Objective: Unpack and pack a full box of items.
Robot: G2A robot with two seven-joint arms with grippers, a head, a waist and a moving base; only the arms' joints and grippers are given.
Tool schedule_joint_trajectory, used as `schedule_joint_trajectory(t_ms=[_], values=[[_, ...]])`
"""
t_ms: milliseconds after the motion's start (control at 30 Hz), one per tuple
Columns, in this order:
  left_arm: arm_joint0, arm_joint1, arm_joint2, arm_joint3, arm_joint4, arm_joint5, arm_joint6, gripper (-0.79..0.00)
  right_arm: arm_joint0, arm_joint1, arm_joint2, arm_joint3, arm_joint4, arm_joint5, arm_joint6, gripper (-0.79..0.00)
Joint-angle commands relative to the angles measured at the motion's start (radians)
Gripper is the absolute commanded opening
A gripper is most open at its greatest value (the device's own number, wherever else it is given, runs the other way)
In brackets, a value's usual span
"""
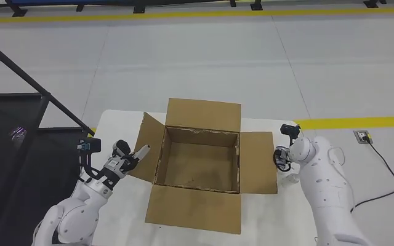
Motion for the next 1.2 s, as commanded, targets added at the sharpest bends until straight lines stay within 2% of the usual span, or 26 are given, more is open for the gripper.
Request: schedule_joint_trajectory(t_ms=[0, 33, 67, 200, 233, 633, 733, 800, 1000, 1033, 1067, 1167], values=[[0.001, 0.000, 0.000, -0.001, 0.001, -0.001, 0.003, 0.000, 0.013, 0.003, -0.002, 0.033, 0.003, -0.008, -0.010, -0.785], [0.002, 0.000, 0.000, 0.000, 0.001, 0.000, 0.004, 0.000, 0.018, 0.004, -0.005, 0.046, 0.005, -0.009, -0.016, -0.785], [0.002, 0.000, -0.001, -0.001, 0.002, 0.001, 0.004, 0.000, 0.023, 0.005, -0.007, 0.058, 0.008, -0.009, -0.021, -0.640], [0.003, 0.000, -0.002, -0.003, 0.005, 0.004, 0.003, 0.000, 0.040, 0.008, -0.013, 0.093, 0.022, -0.012, -0.037, -0.456], [0.004, 0.000, -0.002, -0.003, 0.005, 0.004, 0.003, 0.000, 0.043, 0.009, -0.014, 0.098, 0.025, -0.015, -0.043, -0.437], [0.001, 0.002, -0.008, 0.001, 0.003, -0.003, -0.005, 0.000, 0.038, 0.011, -0.050, 0.067, 0.053, -0.001, -0.068, -0.443], [-0.002, 0.002, -0.007, 0.004, 0.001, -0.005, -0.006, 0.000, 0.028, 0.013, -0.054, 0.040, 0.062, 0.002, -0.060, -0.394], [-0.004, 0.002, -0.006, 0.006, 0.001, -0.005, -0.006, 0.000, 0.020, 0.016, -0.057, 0.019, 0.063, 0.005, -0.053, -0.292], [-0.012, 0.002, 0.000, 0.010, -0.001, -0.004, -0.008, 0.000, -0.009, 0.021, -0.065, -0.044, 0.072, 0.017, -0.030, -0.259], [-0.013, 0.002, 0.001, 0.010, 0.000, -0.004, -0.009, 0.000, -0.013, 0.022, -0.067, -0.055, 0.074, 0.020, -0.026, -0.228], [-0.014, 0.002, 0.001, 0.011, 0.000, -0.003, -0.009, 0.000, -0.018, 0.022, -0.069, -0.065, 0.075, 0.023, -0.024, -0.126], [-0.017, 0.002, 0.004, 0.012, 0.000, -0.002, -0.009, 0.000, -0.032, 0.026, -0.068, -0.107, 0.081, 0.037, -0.020, -0.080]])
